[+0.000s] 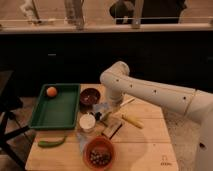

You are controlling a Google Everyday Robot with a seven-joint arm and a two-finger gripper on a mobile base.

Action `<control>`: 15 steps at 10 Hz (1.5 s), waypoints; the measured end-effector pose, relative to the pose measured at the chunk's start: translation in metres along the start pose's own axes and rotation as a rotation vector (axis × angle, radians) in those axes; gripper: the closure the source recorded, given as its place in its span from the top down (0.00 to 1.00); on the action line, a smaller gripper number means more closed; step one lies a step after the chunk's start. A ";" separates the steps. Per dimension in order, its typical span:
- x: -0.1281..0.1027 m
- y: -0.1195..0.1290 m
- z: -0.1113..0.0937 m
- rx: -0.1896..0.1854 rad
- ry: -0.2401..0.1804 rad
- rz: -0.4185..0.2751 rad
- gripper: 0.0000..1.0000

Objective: Place brush in purple bowl

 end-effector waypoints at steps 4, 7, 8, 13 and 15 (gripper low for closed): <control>-0.006 -0.021 -0.010 0.004 0.028 -0.001 0.00; -0.001 -0.034 -0.015 0.031 0.043 0.016 0.00; -0.001 -0.040 -0.015 0.038 0.045 0.018 0.00; 0.005 -0.060 -0.020 0.067 0.060 0.033 0.00; 0.014 -0.064 -0.021 0.067 0.068 0.048 0.00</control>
